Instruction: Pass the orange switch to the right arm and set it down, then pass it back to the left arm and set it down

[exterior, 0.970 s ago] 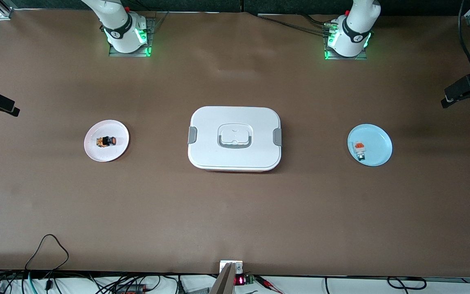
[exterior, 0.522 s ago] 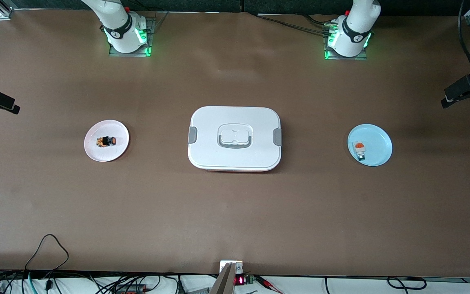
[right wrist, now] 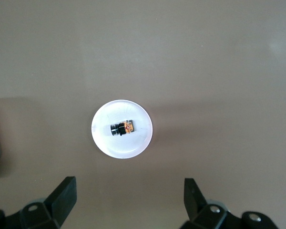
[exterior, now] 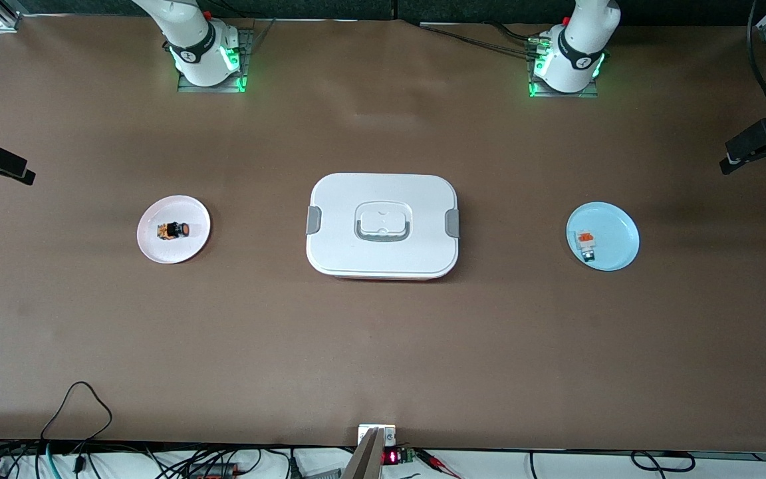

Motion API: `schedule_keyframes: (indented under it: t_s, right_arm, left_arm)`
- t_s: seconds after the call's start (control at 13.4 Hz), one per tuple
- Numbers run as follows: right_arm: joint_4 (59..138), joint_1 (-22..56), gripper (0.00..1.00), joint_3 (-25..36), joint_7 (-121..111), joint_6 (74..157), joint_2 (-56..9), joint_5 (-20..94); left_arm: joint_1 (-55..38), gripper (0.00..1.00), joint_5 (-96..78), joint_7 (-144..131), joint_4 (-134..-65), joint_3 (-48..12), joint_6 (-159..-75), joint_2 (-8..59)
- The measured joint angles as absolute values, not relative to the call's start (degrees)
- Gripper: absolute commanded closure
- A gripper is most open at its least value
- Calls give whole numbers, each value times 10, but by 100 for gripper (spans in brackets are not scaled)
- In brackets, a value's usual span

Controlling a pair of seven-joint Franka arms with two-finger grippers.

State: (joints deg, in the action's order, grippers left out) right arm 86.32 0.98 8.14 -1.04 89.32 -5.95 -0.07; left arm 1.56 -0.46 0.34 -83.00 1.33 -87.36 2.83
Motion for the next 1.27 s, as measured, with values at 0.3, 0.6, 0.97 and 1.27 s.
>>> schedule_keyframes:
  t_s: [0.3,0.6,0.97,1.27]
  right_arm:
    - [863,10,0,81,-11,894,-59,-1]
    - [863,11,0,81,-11,896,-60,-1]
    - [865,12,0,80,-11,897,-66,11]
    - [869,12,0,80,-11,920,-103,15]
  left_arm:
    - [15,0,-5,3,-830,13,-874,28]
    - [15,0,-5,3,-830,13,-874,28]
    - [15,0,-5,3,-830,13,-874,28]
    - [15,0,-5,3,-830,13,-874,28]
